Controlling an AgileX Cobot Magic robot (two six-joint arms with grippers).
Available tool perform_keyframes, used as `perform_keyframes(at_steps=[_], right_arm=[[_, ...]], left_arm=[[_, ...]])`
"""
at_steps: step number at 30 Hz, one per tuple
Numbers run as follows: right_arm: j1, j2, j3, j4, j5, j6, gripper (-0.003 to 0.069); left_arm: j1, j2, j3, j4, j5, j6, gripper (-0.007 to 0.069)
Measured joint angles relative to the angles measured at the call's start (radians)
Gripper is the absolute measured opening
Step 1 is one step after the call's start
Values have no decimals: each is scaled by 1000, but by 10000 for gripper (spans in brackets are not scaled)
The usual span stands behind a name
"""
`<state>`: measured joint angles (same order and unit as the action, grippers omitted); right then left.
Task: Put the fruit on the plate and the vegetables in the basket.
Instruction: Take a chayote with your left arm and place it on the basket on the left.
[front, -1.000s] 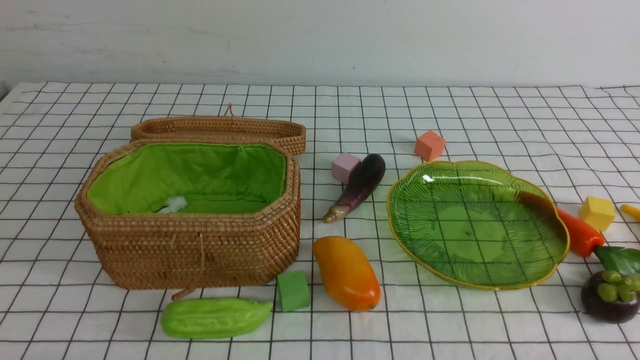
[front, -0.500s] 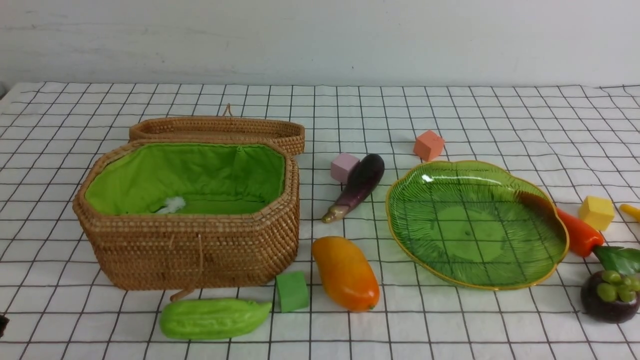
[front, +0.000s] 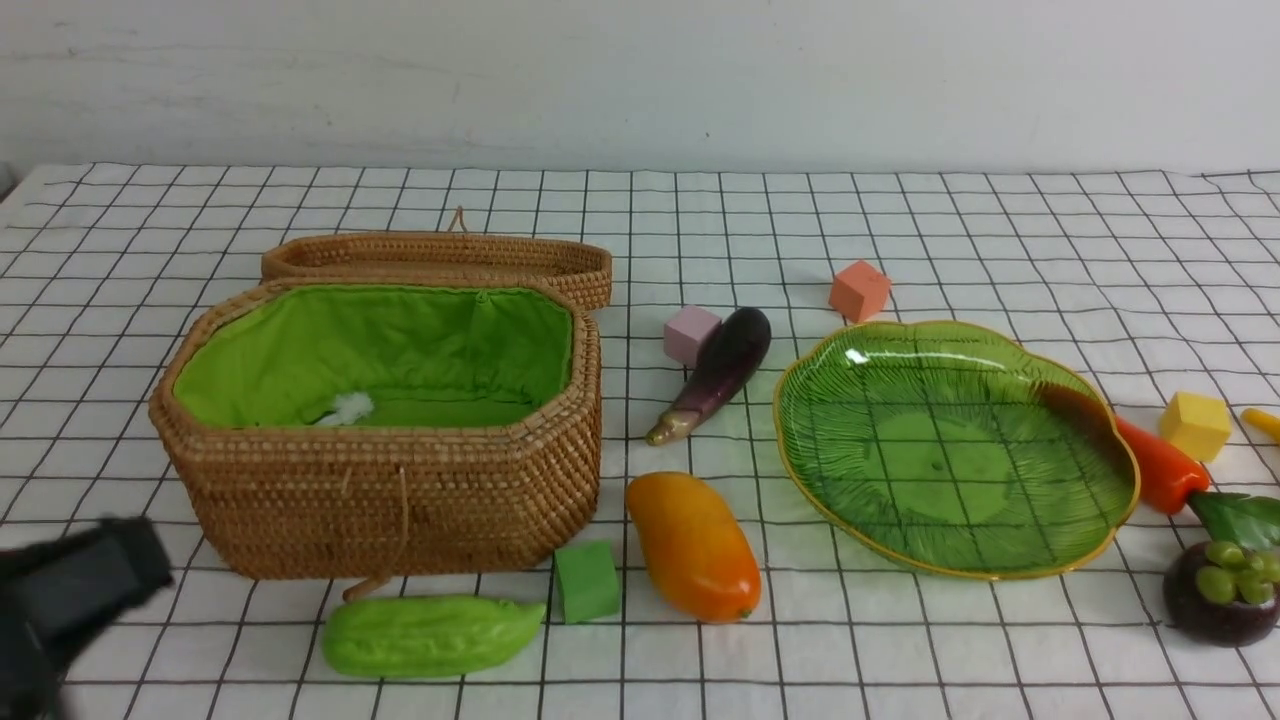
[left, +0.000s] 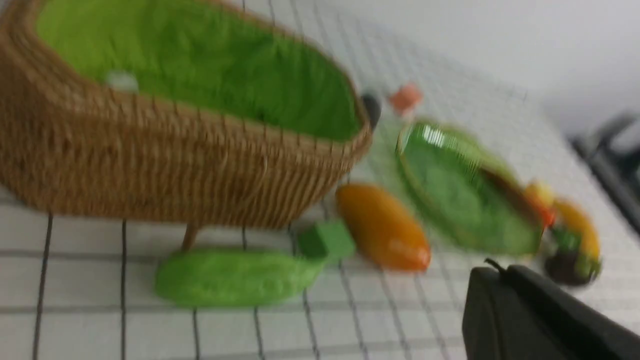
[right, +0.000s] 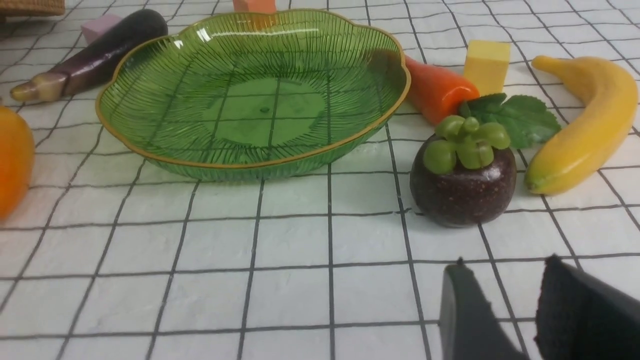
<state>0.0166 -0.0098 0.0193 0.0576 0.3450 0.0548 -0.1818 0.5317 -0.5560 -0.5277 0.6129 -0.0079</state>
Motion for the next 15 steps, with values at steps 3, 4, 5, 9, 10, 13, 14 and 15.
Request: perform_keyframes(at_steps=[3,4,5,9,10,13,14,15], right_arm=[[0,0,5,119,-46,99,239],[0,0,5,160,-64,129,239],[0,0,5,214,-98,168,239],[0,0,5,323,-184,239,239],[0,0,5,364,-212,263,237],[4,0,-16,443,-163,282,237],[13,0,-38,453,-94,281,237],[28,8,-78,460,-12,267,235]], left_arm=[[0,131,-80,4,139,50,-13],[0,167,-101,3,170,56,-13],[0,198,-116,2,197,72,-13],[0,266,-171,-1,287,169,-13],[0,289,-193,-2,329,213,-13],[0,321,-224,-7,390,274,-13],[0,326,-230,-8,399,286,-13],[-2,331,-234,-8,407,296,-13]])
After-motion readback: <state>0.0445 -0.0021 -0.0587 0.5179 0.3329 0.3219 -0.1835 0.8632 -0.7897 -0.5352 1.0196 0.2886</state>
